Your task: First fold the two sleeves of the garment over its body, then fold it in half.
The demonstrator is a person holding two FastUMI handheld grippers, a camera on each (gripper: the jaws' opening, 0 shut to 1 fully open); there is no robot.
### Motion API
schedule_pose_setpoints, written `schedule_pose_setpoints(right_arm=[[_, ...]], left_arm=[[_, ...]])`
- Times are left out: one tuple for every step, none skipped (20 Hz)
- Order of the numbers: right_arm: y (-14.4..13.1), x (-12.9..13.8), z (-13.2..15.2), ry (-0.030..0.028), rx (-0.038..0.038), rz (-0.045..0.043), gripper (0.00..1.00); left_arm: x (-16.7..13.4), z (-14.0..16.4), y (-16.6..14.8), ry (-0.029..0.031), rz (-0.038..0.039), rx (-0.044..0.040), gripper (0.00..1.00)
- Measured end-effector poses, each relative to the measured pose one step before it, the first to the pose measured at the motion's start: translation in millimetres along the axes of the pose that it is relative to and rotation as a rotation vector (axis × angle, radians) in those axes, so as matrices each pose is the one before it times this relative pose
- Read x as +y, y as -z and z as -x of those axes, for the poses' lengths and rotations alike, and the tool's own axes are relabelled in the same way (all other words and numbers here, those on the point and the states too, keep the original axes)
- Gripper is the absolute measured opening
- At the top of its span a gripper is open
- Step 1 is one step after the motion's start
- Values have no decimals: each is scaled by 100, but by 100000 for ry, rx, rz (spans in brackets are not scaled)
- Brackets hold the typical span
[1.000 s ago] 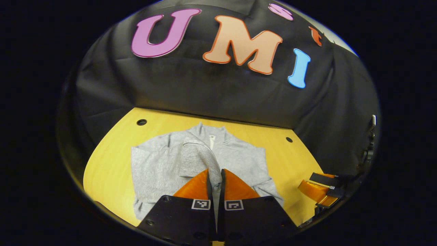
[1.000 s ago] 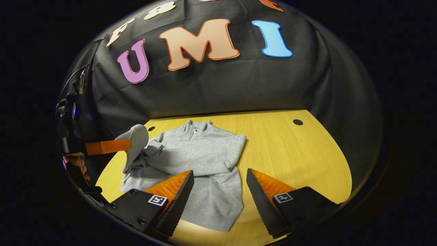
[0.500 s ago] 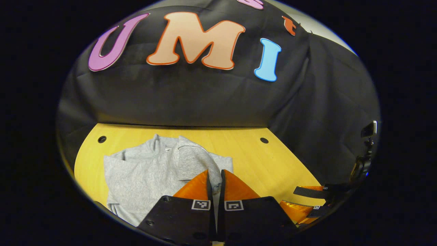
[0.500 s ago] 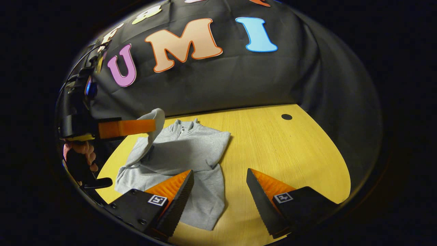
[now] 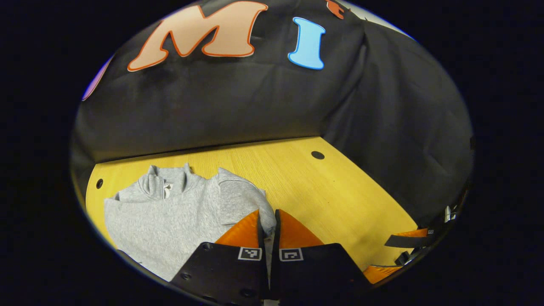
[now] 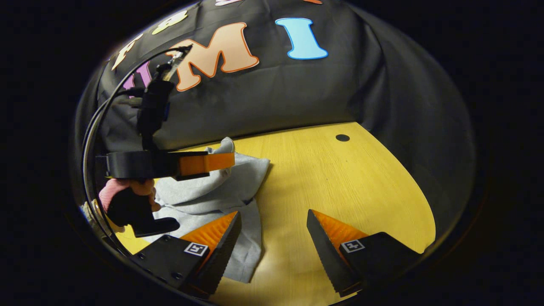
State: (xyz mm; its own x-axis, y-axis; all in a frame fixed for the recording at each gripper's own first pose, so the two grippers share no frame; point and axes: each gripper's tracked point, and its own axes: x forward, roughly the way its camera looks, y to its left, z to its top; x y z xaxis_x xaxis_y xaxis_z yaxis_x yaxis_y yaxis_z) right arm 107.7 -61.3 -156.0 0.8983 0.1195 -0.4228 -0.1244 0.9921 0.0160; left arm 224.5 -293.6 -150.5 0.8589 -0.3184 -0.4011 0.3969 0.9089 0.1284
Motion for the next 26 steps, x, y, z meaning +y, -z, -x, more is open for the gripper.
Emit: schedule_pose_setpoints(right_arm=[[466,-272,77,420,581,-156,98],[447,-166,155,301,825,-217,94],[326,-179,108,196,672,-114,94],[276,-113,160,224,618,54,93],[292,-153,201,347,278,137,93],[195,-171,275,370,82,2,93],[170,-149,223,444,-61,-255,98],[157,-174,203,419,101,-483,93],[295,-199,239,440,159,-510,93],[138,-142,166,337,252,-374,98],[248,-102,100,334,372,-117,97],[147,9,143,118,46,19,98],[162,137,163,47,-22,97,93],[160,197,60,78,173,225,98],[294,282,71,-157,332,226,98],[207,331,33,-441,229,245,94],[149,352,197,-618,8,379,98],[147,550,124,-653,-5,509,93],[221,535,79,-715,36,738,94],[281,533,63,-688,126,826,94],[553,672,22,-850,482,854,98],[510,554,-62,-711,904,1038,94],[605,543,-13,-534,889,1228,98],[512,597,-50,-571,922,1180,97],[640,664,-135,-837,1086,759,98],[620,647,-88,-873,1136,384,98]], left_arm=[[-167,-664,501,641,-11,1003,1],[-151,-562,481,108,581,936,0],[-33,-492,343,-42,1092,345,1],[-71,-545,331,104,1081,466,1],[72,-398,439,-238,1030,876,2],[71,-457,368,-30,909,1160,4],[-390,-504,563,1978,1318,1501,6],[-540,-157,430,1823,846,1379,16],[-358,-70,155,2331,839,907,14],[-369,225,64,677,548,184,35],[-57,272,444,-74,-256,602,57],[-16,436,266,-444,-927,967,78],[-44,387,262,-478,-746,359,99],[91,1016,285,651,-464,1176,96],[-309,460,354,1097,452,318,96],[21,896,-190,369,726,-1030,96],[437,1191,-300,-527,340,-1550,95],[697,1324,-419,-1279,179,-1940,96],[816,1283,-301,-1304,36,-2319,96],[1205,1434,-307,-1905,-71,-1948,96],[1426,1385,-38,-2501,-136,-1626,95],[1432,1642,61,-2495,-221,-1171,96],[1586,1392,250,-2457,-95,-596,96],[1681,1410,582,-2650,141,48,97],[1908,1172,700,-2733,413,33,95],[1797,1097,542,-2724,1349,-271,96]])
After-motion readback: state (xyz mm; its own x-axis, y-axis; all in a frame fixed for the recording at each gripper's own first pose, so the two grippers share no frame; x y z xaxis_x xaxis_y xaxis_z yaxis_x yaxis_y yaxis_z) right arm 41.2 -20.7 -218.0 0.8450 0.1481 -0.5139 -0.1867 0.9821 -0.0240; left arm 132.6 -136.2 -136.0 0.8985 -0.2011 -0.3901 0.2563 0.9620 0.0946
